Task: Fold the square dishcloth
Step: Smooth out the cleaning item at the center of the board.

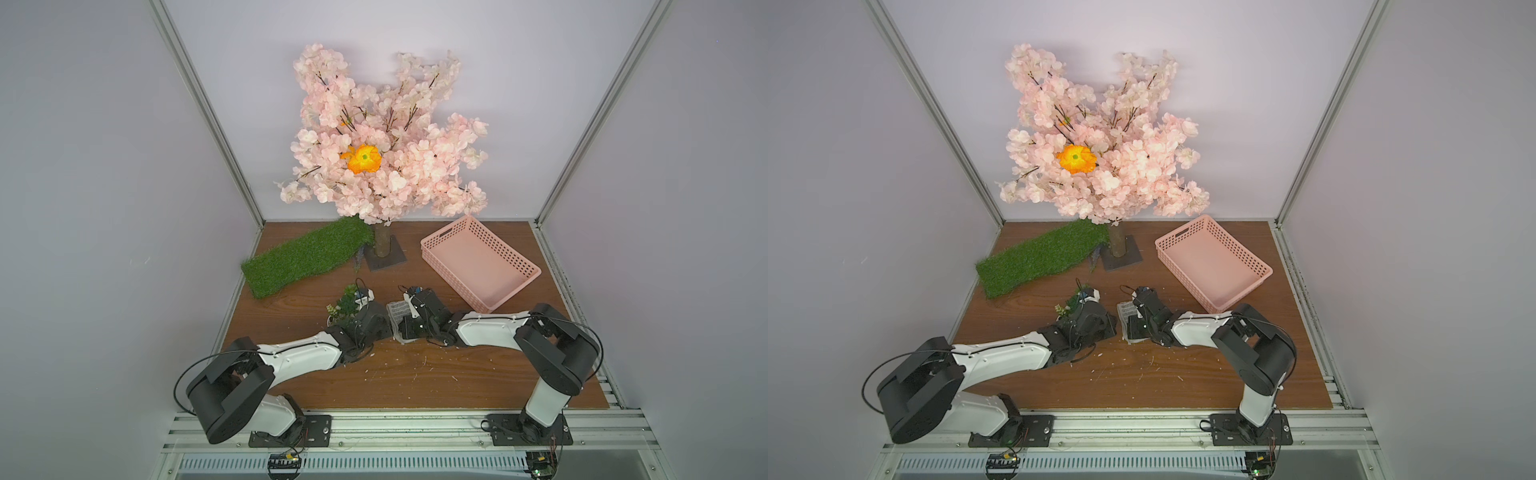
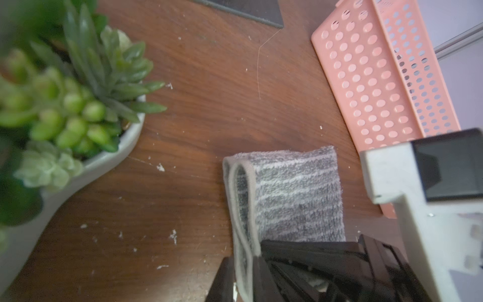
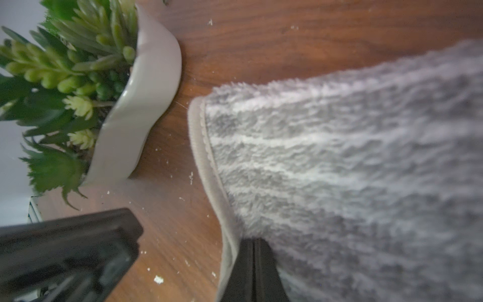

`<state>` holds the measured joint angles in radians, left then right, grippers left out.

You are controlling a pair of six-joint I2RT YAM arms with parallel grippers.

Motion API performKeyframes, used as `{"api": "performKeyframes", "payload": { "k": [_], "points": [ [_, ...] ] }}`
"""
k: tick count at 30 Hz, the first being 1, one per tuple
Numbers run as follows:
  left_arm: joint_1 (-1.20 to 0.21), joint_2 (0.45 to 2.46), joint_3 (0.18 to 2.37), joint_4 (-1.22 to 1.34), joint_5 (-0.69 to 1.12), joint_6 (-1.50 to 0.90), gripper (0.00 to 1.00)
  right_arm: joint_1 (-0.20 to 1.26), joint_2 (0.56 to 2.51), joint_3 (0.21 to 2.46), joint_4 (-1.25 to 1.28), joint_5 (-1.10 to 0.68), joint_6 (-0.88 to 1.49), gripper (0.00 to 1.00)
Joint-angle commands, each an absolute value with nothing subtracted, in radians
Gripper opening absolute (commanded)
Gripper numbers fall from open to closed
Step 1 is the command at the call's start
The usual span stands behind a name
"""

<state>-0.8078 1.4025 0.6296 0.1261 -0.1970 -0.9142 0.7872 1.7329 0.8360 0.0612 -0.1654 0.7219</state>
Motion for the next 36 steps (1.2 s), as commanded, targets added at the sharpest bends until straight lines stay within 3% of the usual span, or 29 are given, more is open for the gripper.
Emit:
{"api": "performKeyframes", "payload": {
  "k": [1, 15, 36],
  "points": [
    [-0.812, 1.404, 0.715, 0.085, -0.247, -0.833, 0.18, 0.789, 1.678, 0.843, 0.036, -0.147, 0.705, 0.1],
    [-0.715, 1.551, 0.815, 0.219, -0.009, -0.773, 0.16, 0.788, 1.652, 0.749, 0.188, -0.252, 0.779, 0.11],
    [-0.661, 1.747, 0.861, 0.269, 0.007, -0.733, 0.12, 0.787, 1.744, 0.721, 0.261, -0.313, 0.812, 0.1]
  ]
}}
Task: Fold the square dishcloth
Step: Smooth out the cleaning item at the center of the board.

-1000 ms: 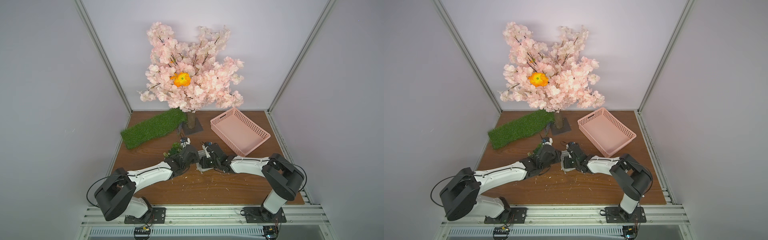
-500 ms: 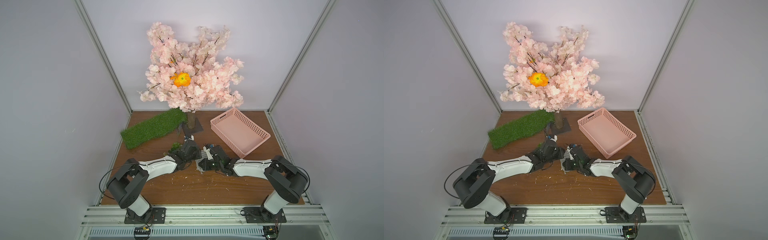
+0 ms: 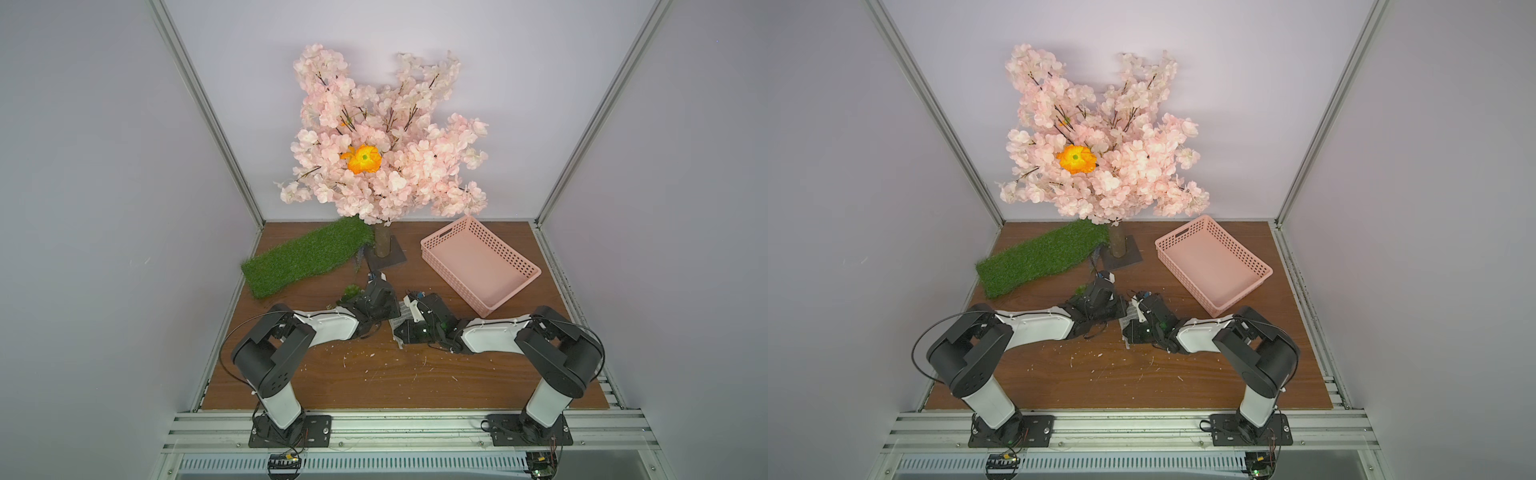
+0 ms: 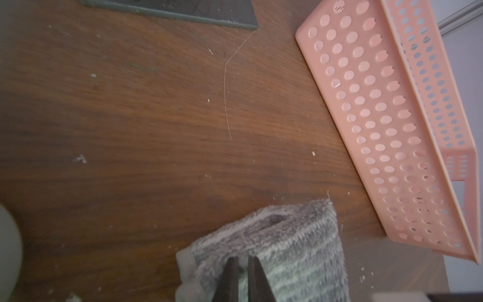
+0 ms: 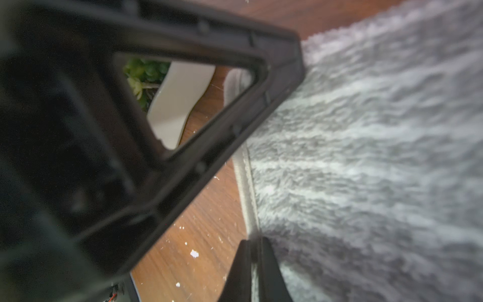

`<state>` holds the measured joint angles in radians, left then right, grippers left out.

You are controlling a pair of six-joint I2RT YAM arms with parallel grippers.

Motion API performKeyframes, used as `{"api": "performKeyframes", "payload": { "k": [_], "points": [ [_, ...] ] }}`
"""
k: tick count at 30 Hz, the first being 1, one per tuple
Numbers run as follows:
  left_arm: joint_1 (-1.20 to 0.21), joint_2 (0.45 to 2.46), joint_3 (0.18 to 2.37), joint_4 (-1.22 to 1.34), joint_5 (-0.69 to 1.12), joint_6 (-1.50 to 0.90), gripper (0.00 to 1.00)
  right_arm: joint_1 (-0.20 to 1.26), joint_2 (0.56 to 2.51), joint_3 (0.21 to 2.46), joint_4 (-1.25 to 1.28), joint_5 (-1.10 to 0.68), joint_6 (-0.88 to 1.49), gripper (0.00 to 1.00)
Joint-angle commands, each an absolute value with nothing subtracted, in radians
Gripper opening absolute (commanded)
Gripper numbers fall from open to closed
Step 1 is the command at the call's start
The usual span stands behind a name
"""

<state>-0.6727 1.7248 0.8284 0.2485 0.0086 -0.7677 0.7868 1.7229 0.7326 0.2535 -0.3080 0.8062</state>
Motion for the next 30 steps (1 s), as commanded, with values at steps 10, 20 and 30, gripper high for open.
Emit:
{"api": "performKeyframes", "payload": {
  "k": [10, 20, 30],
  "points": [
    [-0.651, 1.782, 0.876, 0.286, -0.008, -0.688, 0.1, 0.786, 1.745, 0.706, 0.254, -0.313, 0.797, 0.1],
    [-0.65, 1.662, 0.876, 0.268, 0.001, -0.668, 0.13, 0.743, 1.607, 0.747, 0.191, -0.246, 0.729, 0.15],
    [-0.679, 1.571, 0.8, 0.246, -0.011, -0.696, 0.13, 0.649, 1.559, 0.699, 0.299, -0.235, 0.737, 0.15]
  ]
}}
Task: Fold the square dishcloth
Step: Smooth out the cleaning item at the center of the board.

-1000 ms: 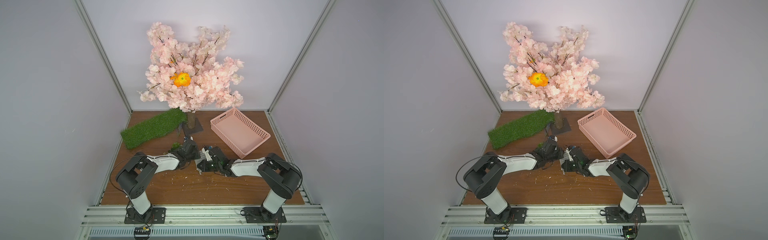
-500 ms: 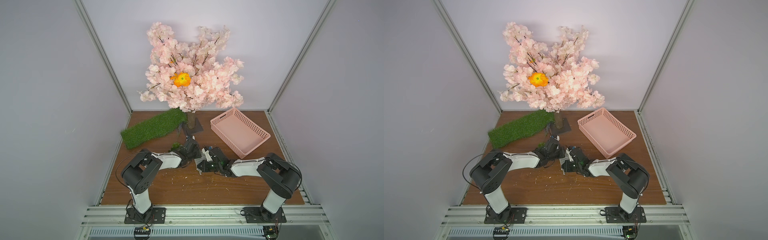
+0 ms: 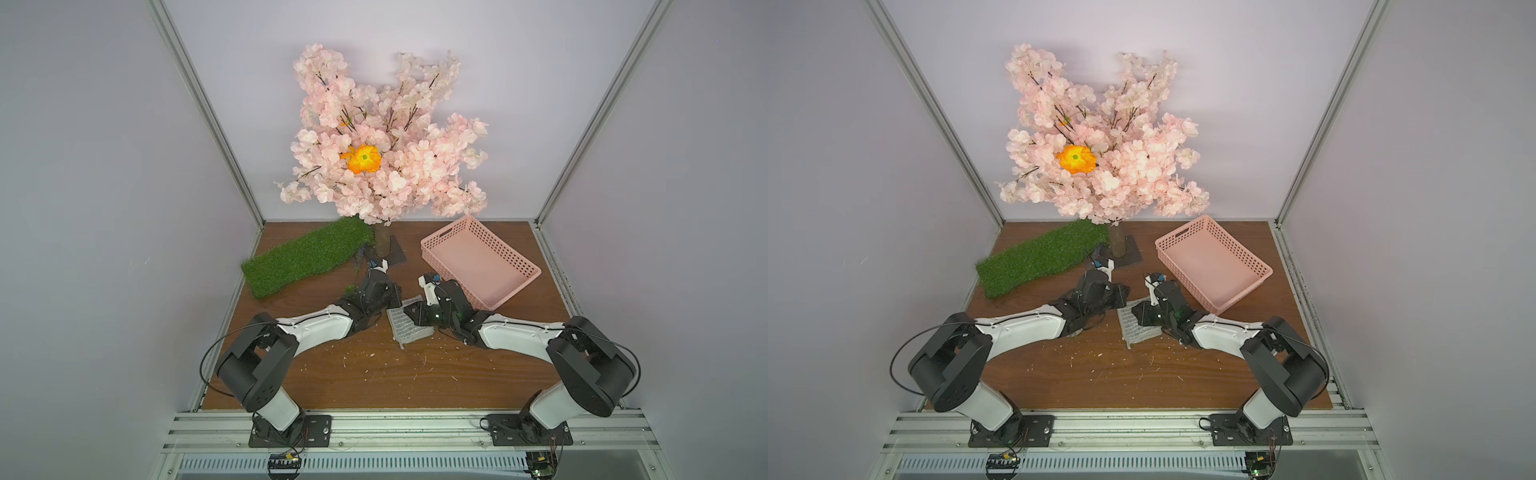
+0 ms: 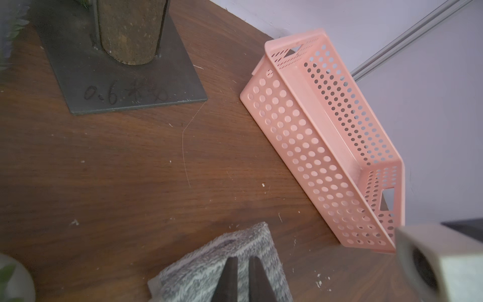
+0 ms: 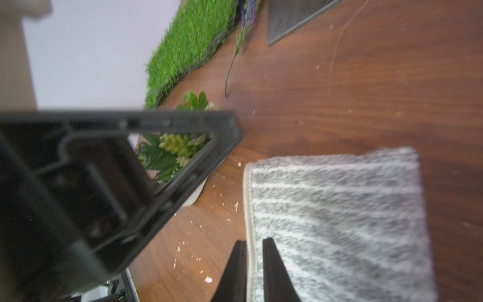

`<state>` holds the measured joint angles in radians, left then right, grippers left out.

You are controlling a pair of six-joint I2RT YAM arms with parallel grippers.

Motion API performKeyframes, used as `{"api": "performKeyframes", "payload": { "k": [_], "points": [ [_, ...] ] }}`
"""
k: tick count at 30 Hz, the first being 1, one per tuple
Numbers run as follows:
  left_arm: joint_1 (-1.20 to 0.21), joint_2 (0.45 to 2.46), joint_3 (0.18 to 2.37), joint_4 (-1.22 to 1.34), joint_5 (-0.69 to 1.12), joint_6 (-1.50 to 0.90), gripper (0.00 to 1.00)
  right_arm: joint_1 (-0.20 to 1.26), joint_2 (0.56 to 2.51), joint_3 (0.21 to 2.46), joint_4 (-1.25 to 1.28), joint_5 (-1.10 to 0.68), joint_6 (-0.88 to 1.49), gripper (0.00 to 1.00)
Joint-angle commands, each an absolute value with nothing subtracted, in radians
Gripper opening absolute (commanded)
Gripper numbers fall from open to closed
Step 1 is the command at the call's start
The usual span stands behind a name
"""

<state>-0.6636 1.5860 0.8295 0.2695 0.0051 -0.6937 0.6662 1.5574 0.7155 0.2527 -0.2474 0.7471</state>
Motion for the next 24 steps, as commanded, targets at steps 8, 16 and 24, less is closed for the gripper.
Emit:
{"api": "performKeyframes", "payload": {
  "k": [8, 16, 24],
  "points": [
    [-0.69, 1.61, 0.764, 0.245, -0.019, -0.706, 0.11, 0.624, 1.655, 0.704, 0.414, -0.244, 0.734, 0.14],
    [-0.672, 1.685, 0.802, 0.252, -0.04, -0.674, 0.11, 0.587, 1.73, 0.663, 0.549, -0.229, 0.75, 0.13],
    [-0.654, 1.729, 0.802, 0.288, -0.04, -0.658, 0.1, 0.555, 1.8, 0.644, 0.64, -0.237, 0.77, 0.12]
  ]
}}
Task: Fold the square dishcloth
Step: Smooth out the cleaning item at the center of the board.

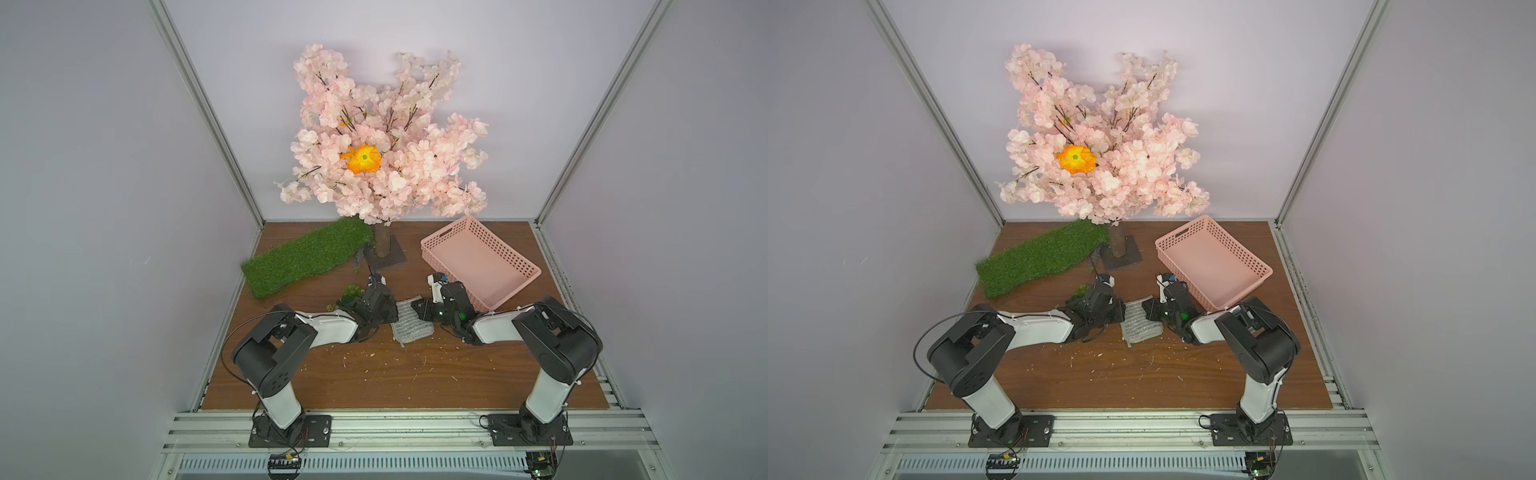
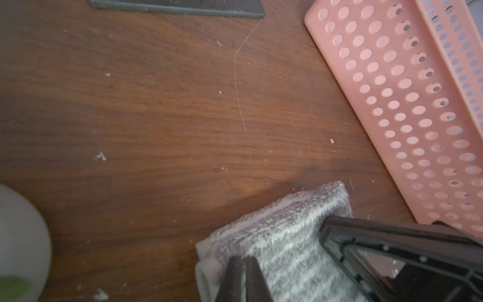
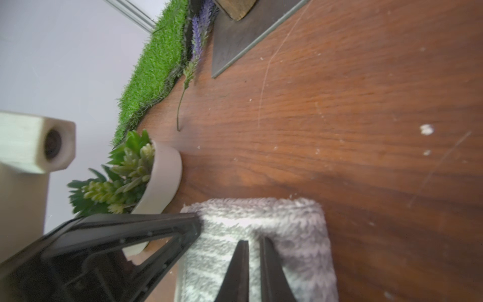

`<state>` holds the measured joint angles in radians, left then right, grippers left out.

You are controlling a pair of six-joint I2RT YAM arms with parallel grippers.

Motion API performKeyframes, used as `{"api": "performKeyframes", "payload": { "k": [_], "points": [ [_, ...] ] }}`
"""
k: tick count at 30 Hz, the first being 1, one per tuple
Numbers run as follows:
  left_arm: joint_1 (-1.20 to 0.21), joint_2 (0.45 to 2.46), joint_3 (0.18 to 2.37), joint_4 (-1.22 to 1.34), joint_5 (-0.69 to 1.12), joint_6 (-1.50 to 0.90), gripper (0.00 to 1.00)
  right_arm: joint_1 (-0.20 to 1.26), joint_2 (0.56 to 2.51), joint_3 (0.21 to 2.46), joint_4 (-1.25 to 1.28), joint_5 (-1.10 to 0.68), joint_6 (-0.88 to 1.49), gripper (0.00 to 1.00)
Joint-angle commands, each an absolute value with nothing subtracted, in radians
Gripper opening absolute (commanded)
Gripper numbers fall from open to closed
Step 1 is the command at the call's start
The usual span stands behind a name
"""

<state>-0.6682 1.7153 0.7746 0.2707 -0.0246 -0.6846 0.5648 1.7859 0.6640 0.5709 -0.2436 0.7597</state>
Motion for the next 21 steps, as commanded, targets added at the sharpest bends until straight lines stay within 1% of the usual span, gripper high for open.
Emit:
{"api": "performKeyframes", "payload": {
  "k": [1, 7, 12, 17, 21],
  "points": [
    [-0.653, 1.734, 0.804, 0.29, -0.041, -0.656, 0.1, 0.55, 1.805, 0.639, 0.652, -0.237, 0.773, 0.12],
    [-0.651, 1.753, 0.822, 0.282, -0.048, -0.645, 0.1, 0.528, 1.805, 0.6, 0.696, -0.229, 0.784, 0.12],
    [-0.651, 1.763, 0.837, 0.287, -0.049, -0.635, 0.1, 0.526, 1.768, 0.573, 0.689, -0.233, 0.781, 0.11],
    [-0.65, 1.776, 0.864, 0.281, -0.05, -0.621, 0.09, 0.527, 1.71, 0.521, 0.69, -0.265, 0.798, 0.12],
    [-0.65, 1.782, 0.876, 0.272, -0.059, -0.612, 0.09, 0.53, 1.675, 0.458, 0.74, -0.313, 0.848, 0.12]
  ]
}}
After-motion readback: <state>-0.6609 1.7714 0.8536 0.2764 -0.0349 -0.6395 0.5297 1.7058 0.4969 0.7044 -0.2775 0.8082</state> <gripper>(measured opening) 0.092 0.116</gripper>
